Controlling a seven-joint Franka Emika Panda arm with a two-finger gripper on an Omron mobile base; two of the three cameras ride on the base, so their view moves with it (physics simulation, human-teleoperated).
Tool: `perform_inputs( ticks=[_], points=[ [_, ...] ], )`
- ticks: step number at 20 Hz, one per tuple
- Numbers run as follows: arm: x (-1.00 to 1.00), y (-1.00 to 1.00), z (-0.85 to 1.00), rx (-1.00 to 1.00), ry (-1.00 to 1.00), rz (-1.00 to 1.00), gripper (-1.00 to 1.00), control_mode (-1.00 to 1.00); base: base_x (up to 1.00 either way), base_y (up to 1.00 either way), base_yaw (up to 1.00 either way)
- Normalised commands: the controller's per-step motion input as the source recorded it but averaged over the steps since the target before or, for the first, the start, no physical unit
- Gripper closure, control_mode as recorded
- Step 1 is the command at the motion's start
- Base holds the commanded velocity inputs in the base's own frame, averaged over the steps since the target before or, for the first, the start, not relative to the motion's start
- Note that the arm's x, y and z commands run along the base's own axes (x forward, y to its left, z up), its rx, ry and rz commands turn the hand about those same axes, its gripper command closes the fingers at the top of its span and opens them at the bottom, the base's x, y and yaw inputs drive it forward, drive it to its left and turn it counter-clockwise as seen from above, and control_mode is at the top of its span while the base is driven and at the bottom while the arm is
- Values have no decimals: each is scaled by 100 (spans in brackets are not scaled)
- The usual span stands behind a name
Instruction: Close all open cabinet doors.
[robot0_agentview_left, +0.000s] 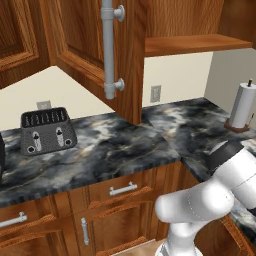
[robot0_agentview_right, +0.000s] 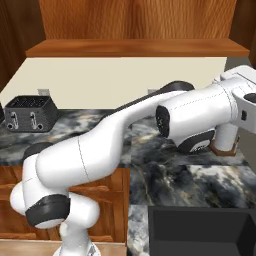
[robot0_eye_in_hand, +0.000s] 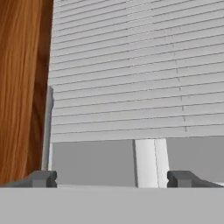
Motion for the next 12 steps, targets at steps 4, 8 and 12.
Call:
perform_inputs(
  ticks=[4,8,12],
  points=[
    [0,-14,0,3,0,23,-100,-100,0,0,0],
    [0,-21,0,2,0,24,-100,-100,0,0,0],
    [-3,-18,0,0,0,17,-100,-100,0,0,0]
  ],
)
